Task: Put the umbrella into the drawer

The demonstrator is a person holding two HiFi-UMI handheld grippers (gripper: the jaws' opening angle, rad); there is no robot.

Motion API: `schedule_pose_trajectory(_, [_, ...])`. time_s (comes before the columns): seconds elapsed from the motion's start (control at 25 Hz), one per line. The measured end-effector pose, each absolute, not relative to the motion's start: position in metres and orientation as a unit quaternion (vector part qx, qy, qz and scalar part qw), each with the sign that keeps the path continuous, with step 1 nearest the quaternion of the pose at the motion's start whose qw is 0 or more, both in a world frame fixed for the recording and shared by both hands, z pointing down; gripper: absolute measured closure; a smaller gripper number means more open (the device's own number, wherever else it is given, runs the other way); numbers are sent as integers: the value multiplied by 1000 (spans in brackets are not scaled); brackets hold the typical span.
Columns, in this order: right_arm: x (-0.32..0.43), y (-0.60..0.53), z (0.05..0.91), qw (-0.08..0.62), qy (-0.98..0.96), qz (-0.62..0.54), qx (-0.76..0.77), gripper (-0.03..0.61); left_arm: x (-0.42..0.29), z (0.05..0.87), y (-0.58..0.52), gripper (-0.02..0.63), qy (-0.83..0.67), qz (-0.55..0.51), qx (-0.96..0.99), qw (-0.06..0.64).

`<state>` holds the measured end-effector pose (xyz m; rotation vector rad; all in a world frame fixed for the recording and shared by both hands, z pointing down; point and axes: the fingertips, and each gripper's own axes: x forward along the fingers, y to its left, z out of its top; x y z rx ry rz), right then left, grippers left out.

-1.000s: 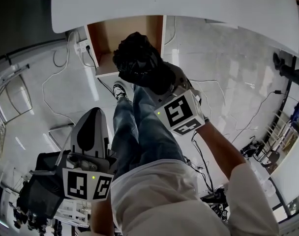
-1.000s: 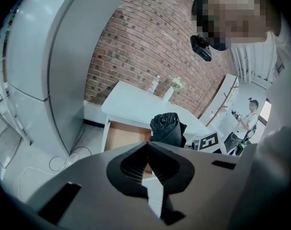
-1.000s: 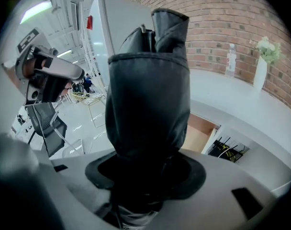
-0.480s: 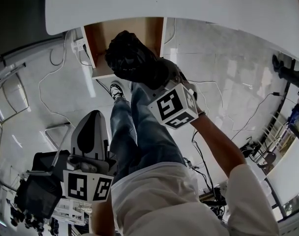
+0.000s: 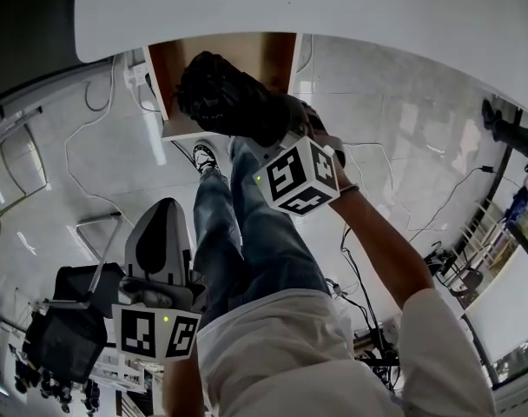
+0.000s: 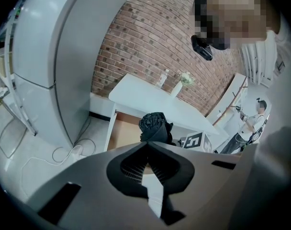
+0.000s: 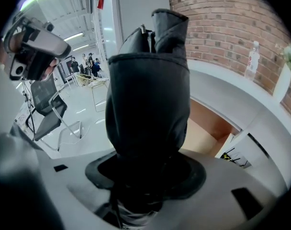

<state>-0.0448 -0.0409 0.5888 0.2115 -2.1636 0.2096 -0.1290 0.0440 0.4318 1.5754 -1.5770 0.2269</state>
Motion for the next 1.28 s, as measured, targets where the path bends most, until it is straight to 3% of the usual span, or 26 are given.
schedule_pose_trajectory(1.28, [-97, -76, 671, 497, -861, 83, 74, 341, -143, 460, 62, 597, -642, 91, 599, 470])
